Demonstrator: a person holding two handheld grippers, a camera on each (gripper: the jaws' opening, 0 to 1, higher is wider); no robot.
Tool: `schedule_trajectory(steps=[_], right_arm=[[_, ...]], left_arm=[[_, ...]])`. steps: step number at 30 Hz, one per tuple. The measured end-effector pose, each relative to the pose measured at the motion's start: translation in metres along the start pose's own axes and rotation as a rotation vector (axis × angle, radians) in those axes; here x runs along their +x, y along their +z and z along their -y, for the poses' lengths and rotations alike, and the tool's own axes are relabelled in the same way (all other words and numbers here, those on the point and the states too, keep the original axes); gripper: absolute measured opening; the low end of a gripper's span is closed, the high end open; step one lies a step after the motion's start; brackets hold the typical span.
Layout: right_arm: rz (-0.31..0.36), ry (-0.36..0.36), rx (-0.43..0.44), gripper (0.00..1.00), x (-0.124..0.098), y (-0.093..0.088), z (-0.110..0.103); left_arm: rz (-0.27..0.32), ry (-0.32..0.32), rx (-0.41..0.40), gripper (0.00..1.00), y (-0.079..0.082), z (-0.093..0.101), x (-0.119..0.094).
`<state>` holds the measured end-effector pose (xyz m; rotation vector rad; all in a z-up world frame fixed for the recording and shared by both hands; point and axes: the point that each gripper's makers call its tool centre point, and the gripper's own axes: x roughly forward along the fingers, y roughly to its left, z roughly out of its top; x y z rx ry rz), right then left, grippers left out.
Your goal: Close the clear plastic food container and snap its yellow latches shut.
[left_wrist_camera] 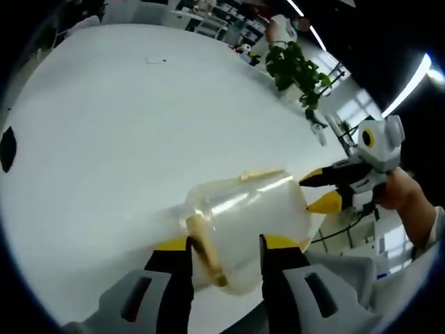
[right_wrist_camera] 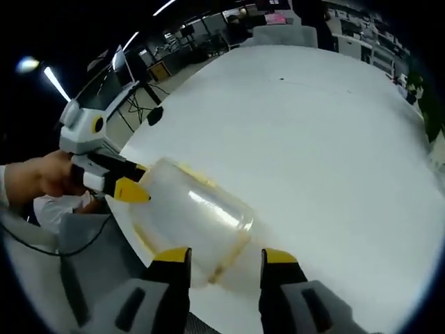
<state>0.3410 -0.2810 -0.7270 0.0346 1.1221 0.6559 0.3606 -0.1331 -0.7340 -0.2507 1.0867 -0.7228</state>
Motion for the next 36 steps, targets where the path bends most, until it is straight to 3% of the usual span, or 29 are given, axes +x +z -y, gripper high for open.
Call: schedule_trajectory(steps=[8, 13, 16, 20, 25, 27, 29, 32, 36], right_arm=[[0.048, -0.041, -0.003, 0.27, -0.015, 0.012, 0.019], [0.049, -0.036, -0.018, 0.23, -0.016, 0.011, 0.018], [0.046, -0.030, -0.041, 0.22, -0.014, 0.009, 0.013], [0.046, -0.009, -0.069, 0.21, -0.013, 0.008, 0.004], [0.044, 0.003, -0.091, 0.20, -0.012, 0.009, -0.001], [0.049, 0.003, -0.100, 0.20, -0.014, 0.011, -0.003], [0.087, 0.006, -0.161, 0.19, -0.015, 0.021, -0.005], [0.074, 0.034, -0.214, 0.21, -0.016, 0.022, -0.013], [0.088, 0.098, -0.308, 0.22, -0.015, 0.024, -0.029]], left_arm=[[-0.007, 0.018, 0.028, 0.36, -0.004, -0.001, -0.004], [-0.025, 0.044, 0.048, 0.40, -0.011, -0.006, -0.006], [-0.079, 0.057, 0.098, 0.49, -0.021, -0.010, -0.005], [-0.055, 0.074, 0.107, 0.53, -0.019, -0.012, -0.004], [-0.072, 0.088, 0.084, 0.64, -0.021, -0.018, -0.003], [-0.063, 0.105, 0.113, 0.64, -0.019, -0.019, -0.007], [-0.050, 0.110, 0.142, 0.63, -0.016, -0.021, -0.013], [-0.013, 0.050, 0.228, 0.66, -0.008, -0.012, -0.017], [0.027, 0.018, 0.447, 0.65, 0.005, -0.005, -0.027]])
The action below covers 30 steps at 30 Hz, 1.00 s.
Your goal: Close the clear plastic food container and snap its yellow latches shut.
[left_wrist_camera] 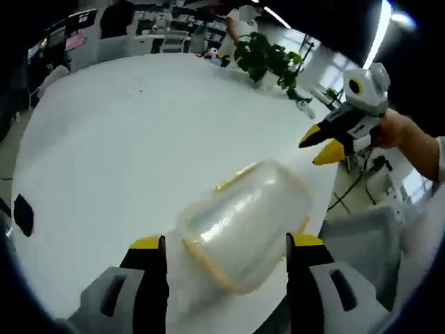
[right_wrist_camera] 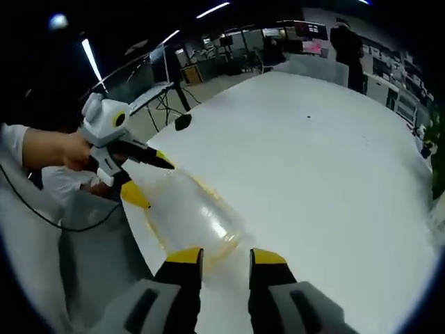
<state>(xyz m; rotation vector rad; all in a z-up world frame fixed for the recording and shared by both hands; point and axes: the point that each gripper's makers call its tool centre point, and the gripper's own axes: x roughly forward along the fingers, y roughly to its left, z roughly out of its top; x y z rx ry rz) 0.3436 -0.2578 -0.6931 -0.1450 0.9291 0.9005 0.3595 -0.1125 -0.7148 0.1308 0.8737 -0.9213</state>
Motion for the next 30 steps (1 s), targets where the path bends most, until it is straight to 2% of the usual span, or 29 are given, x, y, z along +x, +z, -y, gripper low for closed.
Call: schedule_trajectory(steps=[1, 3, 6, 10, 11, 12, 14, 18, 20, 22, 24, 27, 30], right_arm=[[0.007, 0.018, -0.038, 0.22, 0.001, 0.003, -0.005], [0.026, 0.026, -0.092, 0.23, 0.002, 0.008, -0.010], [0.040, 0.056, -0.184, 0.25, 0.002, 0.016, -0.020], [0.043, 0.070, -0.342, 0.25, 0.002, 0.023, -0.032], [0.046, 0.079, -0.358, 0.25, 0.002, 0.025, -0.035], [0.047, 0.099, -0.385, 0.24, 0.002, 0.026, -0.040], [0.053, 0.108, -0.409, 0.22, 0.003, 0.029, -0.044], [0.053, 0.113, -0.450, 0.19, 0.006, 0.033, -0.047], [0.055, 0.111, -0.482, 0.16, 0.009, 0.036, -0.047], [0.057, 0.105, -0.489, 0.17, 0.013, 0.039, -0.047], [0.050, 0.100, -0.508, 0.18, 0.019, 0.040, -0.047], [0.063, 0.127, -0.530, 0.11, 0.028, 0.040, -0.050], [0.060, 0.135, -0.551, 0.10, 0.036, 0.042, -0.051]], left_arm=[[0.021, 0.005, 0.081, 0.64, 0.007, -0.001, -0.003], [0.046, -0.022, 0.177, 0.64, 0.015, 0.005, -0.006], [0.093, -0.076, 0.246, 0.65, 0.026, 0.016, -0.010], [0.107, -0.099, 0.353, 0.57, 0.034, 0.023, -0.014], [0.111, -0.103, 0.349, 0.55, 0.035, 0.024, -0.015], [0.127, -0.139, 0.366, 0.51, 0.039, 0.029, -0.016], [0.142, -0.170, 0.380, 0.39, 0.042, 0.034, -0.018], [0.148, -0.180, 0.423, 0.30, 0.045, 0.036, -0.018], [0.144, -0.192, 0.454, 0.16, 0.044, 0.036, -0.016], [0.153, -0.201, 0.455, 0.10, 0.045, 0.039, -0.011], [0.156, -0.202, 0.524, 0.01, 0.045, 0.043, -0.006], [0.154, -0.221, 0.535, 0.00, 0.046, 0.049, 0.002], [0.136, -0.239, 0.545, 0.00, 0.045, 0.055, 0.011]])
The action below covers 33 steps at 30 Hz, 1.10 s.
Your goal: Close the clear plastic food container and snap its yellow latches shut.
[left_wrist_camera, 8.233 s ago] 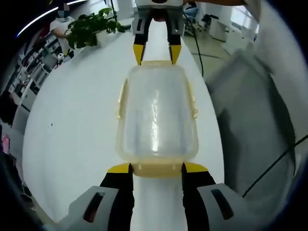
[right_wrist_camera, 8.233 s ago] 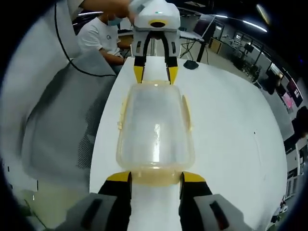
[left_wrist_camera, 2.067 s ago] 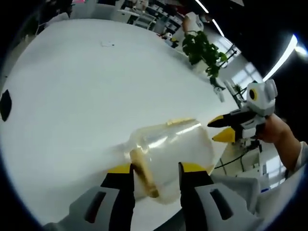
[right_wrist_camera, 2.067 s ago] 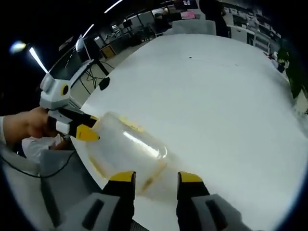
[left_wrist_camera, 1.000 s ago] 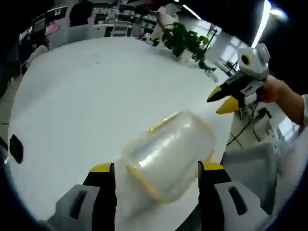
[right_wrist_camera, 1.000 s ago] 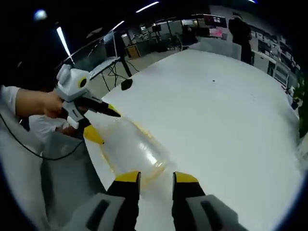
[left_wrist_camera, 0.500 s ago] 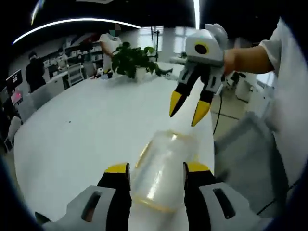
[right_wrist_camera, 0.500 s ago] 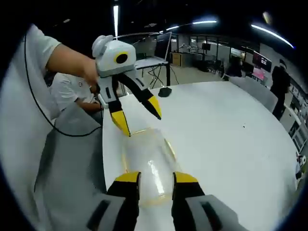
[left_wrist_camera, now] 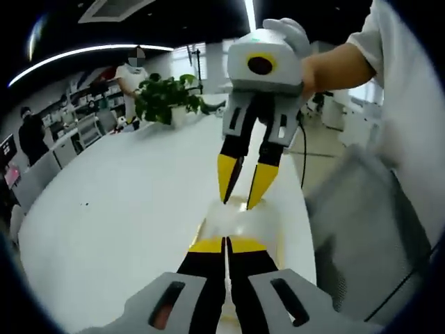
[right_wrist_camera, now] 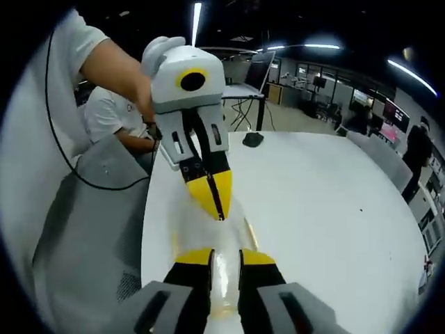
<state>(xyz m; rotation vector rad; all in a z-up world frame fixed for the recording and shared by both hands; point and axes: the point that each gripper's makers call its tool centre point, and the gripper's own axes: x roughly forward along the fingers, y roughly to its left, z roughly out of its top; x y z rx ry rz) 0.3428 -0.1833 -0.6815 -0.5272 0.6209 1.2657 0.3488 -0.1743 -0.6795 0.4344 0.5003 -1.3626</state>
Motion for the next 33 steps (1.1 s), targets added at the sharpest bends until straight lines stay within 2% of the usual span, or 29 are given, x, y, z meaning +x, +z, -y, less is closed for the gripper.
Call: schedule_trajectory(steps=[4, 6, 15, 21, 26, 28, 33], right_arm=[[-0.027, 0.011, -0.025, 0.07, 0.009, -0.002, 0.000], [-0.041, 0.017, -0.040, 0.05, 0.014, -0.004, 0.001], [-0.080, 0.065, -0.050, 0.09, 0.028, -0.012, -0.007], [-0.098, 0.083, -0.058, 0.13, 0.034, -0.015, -0.008], [-0.109, 0.073, -0.088, 0.19, 0.037, -0.016, -0.002], [-0.111, 0.054, -0.090, 0.26, 0.039, -0.016, 0.003], [-0.132, 0.063, -0.107, 0.29, 0.041, -0.019, 0.007]], left_arm=[[-0.047, -0.032, 0.029, 0.00, -0.009, 0.010, 0.009], [-0.047, -0.056, 0.027, 0.00, -0.012, 0.015, 0.012], [-0.076, -0.063, 0.035, 0.08, -0.025, 0.018, 0.017], [-0.089, -0.074, 0.036, 0.11, -0.031, 0.023, 0.021], [-0.096, -0.090, 0.071, 0.15, -0.032, 0.033, 0.020], [-0.092, -0.098, 0.064, 0.18, -0.031, 0.035, 0.020], [-0.096, -0.093, 0.073, 0.24, -0.032, 0.041, 0.020]])
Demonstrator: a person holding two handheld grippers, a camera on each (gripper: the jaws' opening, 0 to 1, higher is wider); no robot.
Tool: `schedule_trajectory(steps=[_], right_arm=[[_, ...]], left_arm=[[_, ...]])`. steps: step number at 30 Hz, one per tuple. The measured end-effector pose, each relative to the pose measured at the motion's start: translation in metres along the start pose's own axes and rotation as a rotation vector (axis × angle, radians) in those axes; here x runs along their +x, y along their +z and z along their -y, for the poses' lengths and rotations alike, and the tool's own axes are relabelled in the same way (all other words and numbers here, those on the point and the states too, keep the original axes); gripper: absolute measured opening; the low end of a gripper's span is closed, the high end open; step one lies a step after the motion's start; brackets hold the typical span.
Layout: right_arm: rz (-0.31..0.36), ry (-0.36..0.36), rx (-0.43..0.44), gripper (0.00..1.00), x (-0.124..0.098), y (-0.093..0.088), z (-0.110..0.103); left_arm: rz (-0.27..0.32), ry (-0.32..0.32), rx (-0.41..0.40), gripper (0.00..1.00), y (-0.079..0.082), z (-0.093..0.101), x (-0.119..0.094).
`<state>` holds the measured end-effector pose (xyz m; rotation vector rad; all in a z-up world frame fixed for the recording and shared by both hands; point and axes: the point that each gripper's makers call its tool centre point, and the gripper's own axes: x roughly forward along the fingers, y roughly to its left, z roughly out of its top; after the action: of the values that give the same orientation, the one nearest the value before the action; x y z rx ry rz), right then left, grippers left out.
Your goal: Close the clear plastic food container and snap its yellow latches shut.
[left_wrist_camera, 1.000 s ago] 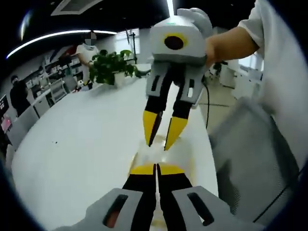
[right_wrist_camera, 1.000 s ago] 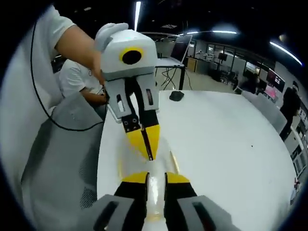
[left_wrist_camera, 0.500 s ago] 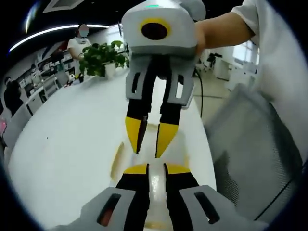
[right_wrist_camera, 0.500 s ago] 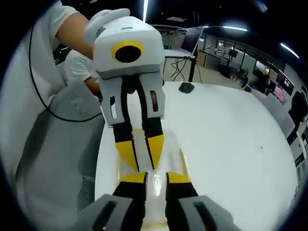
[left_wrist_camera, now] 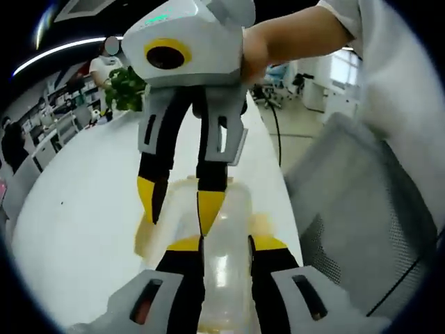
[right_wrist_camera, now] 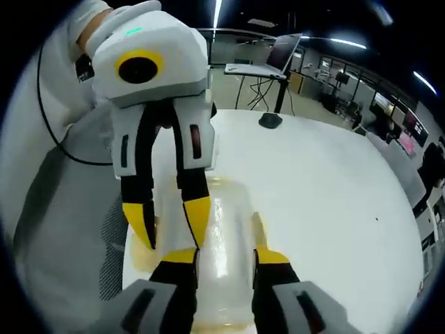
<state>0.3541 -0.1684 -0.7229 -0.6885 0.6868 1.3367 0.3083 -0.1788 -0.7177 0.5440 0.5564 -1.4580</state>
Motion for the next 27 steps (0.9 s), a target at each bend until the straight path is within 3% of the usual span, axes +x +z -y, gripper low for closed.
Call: schedule_trajectory(steps=[6, 11, 13, 17, 19, 20, 23, 25, 27], right_arm=[[-0.020, 0.008, -0.015, 0.38, 0.002, 0.001, 0.008], [-0.049, 0.060, -0.040, 0.45, 0.005, -0.001, 0.006], [-0.057, 0.086, -0.051, 0.45, 0.006, 0.000, 0.005], [-0.086, 0.124, -0.038, 0.48, 0.009, 0.000, 0.008], [-0.106, 0.142, -0.003, 0.51, 0.011, -0.002, 0.011], [-0.122, 0.162, 0.029, 0.51, 0.011, -0.004, 0.008], [-0.126, 0.206, 0.007, 0.48, 0.013, -0.003, 0.006], [-0.152, 0.249, 0.064, 0.45, 0.013, -0.006, 0.001], [-0.154, 0.249, 0.034, 0.45, 0.015, -0.005, 0.004]], left_arm=[[-0.020, -0.008, 0.000, 0.34, -0.002, 0.007, 0.000], [-0.042, 0.085, 0.069, 0.46, -0.003, -0.005, -0.002], [-0.045, 0.084, 0.068, 0.50, -0.003, -0.003, 0.000], [-0.118, 0.135, 0.115, 0.51, -0.018, -0.011, 0.005], [-0.077, 0.138, 0.083, 0.52, -0.012, -0.011, 0.006], [-0.072, 0.141, 0.074, 0.52, -0.011, -0.012, 0.006], [-0.100, 0.149, 0.119, 0.55, -0.012, -0.013, 0.009], [-0.104, 0.153, 0.130, 0.55, -0.011, -0.012, 0.012], [-0.109, 0.155, 0.137, 0.55, -0.011, -0.013, 0.012]])
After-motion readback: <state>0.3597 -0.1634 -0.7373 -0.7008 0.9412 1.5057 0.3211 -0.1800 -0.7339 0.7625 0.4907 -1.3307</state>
